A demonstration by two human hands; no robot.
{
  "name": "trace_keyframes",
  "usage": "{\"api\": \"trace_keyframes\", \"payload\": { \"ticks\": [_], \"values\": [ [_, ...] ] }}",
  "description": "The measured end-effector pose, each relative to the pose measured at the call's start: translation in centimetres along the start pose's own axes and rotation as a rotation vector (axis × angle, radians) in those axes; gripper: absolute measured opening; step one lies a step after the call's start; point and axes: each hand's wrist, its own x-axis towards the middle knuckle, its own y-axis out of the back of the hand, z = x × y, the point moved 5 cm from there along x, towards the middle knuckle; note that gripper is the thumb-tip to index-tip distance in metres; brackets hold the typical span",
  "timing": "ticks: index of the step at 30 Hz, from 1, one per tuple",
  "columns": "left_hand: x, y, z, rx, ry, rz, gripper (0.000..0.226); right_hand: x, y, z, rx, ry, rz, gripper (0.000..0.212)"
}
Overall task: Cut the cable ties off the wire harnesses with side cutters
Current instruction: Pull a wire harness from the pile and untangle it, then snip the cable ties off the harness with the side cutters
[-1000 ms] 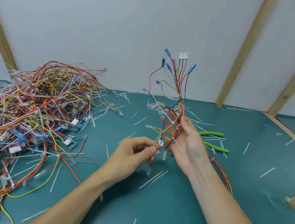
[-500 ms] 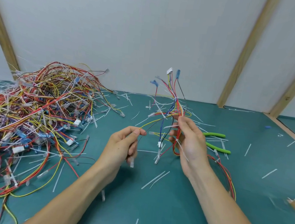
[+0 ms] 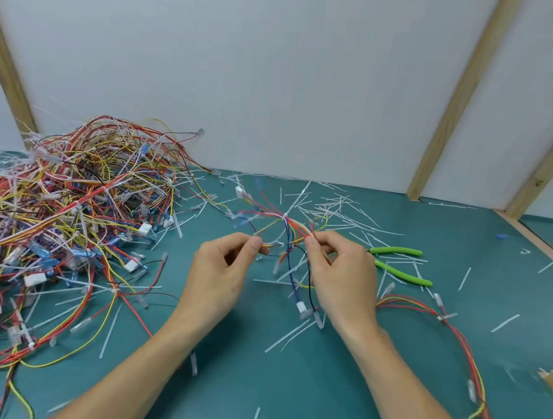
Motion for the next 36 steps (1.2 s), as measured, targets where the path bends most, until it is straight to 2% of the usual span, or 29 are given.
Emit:
{"api": "trace_keyframes", "payload": {
  "ticks": [2,6,9,11,12,14,15,16,19,23,29,32,36],
  "values": [
    [0.1,-0.3,-0.5,-0.005,0.051,-0.038,0.028,0.1,-0.1,0.0,-0.039,0.006,-0.034,0.021],
    [-0.3,-1.6,-1.4,-0.233,0.28,-0.196,0.032,0.1,-0.8,-0.1,0.147,-0.003,-0.182,0.019],
    [-0.3,-1.5,-1.4,-0.301,0.313,-0.153,0.021,0.1,-1.1,-0.1,0.15,-0.008,-0.241,0.032],
    [-0.1,-1.0,-1.6,-0.334,0.323,-0.07,0.014,0.7,-0.2,0.6,0.107,-0.062,-0.156,0.051],
    [0.0,-0.8,-1.7,-0.345,0.318,-0.032,0.012,1.3,0.9,1.2,0.065,-0.094,-0.061,0.052],
    [0.1,-0.3,-1.5,-0.305,0.252,0.018,0.009,2.3,3.3,2.5,-0.099,-0.123,0.143,0.035],
    [0.0,-0.2,-1.3,-0.25,0.196,0.026,0.01,2.7,4.4,3.5,-0.209,-0.143,0.185,0.021],
    [-0.1,-0.2,-1.1,-0.189,0.141,0.026,0.01,3.0,4.9,4.6,-0.319,-0.189,0.151,0.018],
    [-0.4,-0.3,-0.3,-0.079,-0.011,0.057,0.012,3.0,4.7,7.8,-0.556,-0.365,-0.12,0.041],
    [-0.7,0.5,1.5,-0.004,-0.253,0.146,0.018,3.0,4.5,8.5,-0.622,-0.406,-0.161,0.041],
    [-0.5,0.1,0.9,0.006,-0.151,0.098,0.016,2.9,4.3,8.6,-0.599,-0.421,-0.177,0.033],
    [-0.2,0.2,0.5,-0.041,-0.089,0.091,0.014,3.2,4.5,7.8,-0.532,-0.375,-0.067,0.025],
    [0.0,0.1,0.0,-0.04,-0.008,0.076,0.009,3.8,6.3,5.4,-0.179,-0.217,0.279,0.021]
  ]
}}
